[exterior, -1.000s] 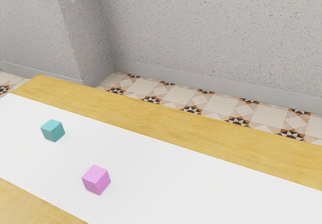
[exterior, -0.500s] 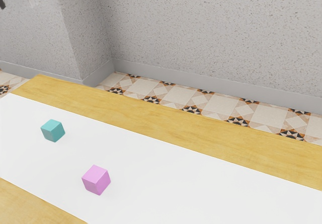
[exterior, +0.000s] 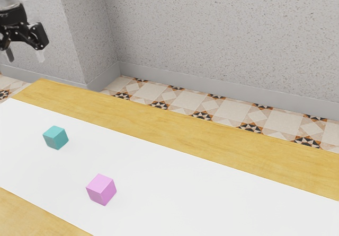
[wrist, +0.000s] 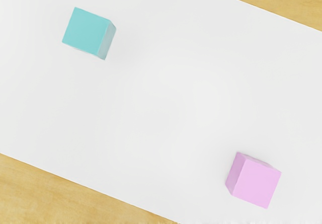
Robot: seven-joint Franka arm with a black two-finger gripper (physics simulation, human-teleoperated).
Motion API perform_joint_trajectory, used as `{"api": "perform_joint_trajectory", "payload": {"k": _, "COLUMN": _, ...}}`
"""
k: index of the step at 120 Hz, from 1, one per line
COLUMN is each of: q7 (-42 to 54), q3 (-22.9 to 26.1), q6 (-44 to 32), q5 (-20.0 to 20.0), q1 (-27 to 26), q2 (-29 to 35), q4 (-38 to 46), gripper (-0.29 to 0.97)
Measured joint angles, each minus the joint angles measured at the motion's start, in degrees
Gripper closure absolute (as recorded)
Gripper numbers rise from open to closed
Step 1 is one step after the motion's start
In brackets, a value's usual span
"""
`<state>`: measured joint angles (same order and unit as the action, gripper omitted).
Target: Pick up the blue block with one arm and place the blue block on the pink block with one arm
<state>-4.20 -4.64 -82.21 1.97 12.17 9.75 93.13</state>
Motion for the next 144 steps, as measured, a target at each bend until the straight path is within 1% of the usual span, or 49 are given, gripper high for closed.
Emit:
{"api": "perform_joint_trajectory", "payload": {"k": 8, "q7": -0.09, "q3": 0.09, "q6": -6.34, "q5": 0.6, "q1": 0.43, "q2": 0.99, "q4": 9.17, "gripper": 0.0}}
{"api": "perform_joint_trajectory", "payload": {"k": 19, "q7": -0.14, "q3": 0.08, "q6": -14.55, "q5": 1.19, "q1": 0.48, "q2": -0.02, "q4": 15.7, "gripper": 0.0}}
{"api": "perform_joint_trajectory", "payload": {"k": 30, "q7": -0.35, "q3": -0.13, "q6": -21.05, "q5": 1.57, "q1": 0.58, "q2": -1.82, "q4": 18.94, "gripper": 0.0}}
{"api": "perform_joint_trajectory", "payload": {"k": 49, "q7": 1.38, "q3": -0.8, "q6": -32.13, "q5": 4.06, "q1": 0.38, "q2": -4.72, "q4": 23.3, "gripper": 0.0}}
{"api": "perform_joint_trajectory", "payload": {"k": 66, "q7": 4.16, "q3": -2.92, "q6": -38.93, "q5": 4.74, "q1": 0.74, "q2": -8.35, "q4": 25.01, "gripper": 0.0}}
{"api": "perform_joint_trajectory", "payload": {"k": 90, "q7": 8.61, "q3": -4.82, "q6": -44.37, "q5": 5.45, "q1": 2.19, "q2": -11.79, "q4": 25.26, "gripper": 0.0}}
{"api": "perform_joint_trajectory", "payload": {"k": 124, "q7": 14.46, "q3": -5.2, "q6": -47.16, "q5": 6.31, "q1": 1.91, "q2": -14.84, "q4": 25.2, "gripper": 0.0}}
{"api": "perform_joint_trajectory", "payload": {"k": 144, "q7": 17.8, "q3": -5.06, "q6": -47.94, "q5": 6.32, "q1": 5.45, "q2": -18.24, "q4": 24.44, "gripper": 0.0}}
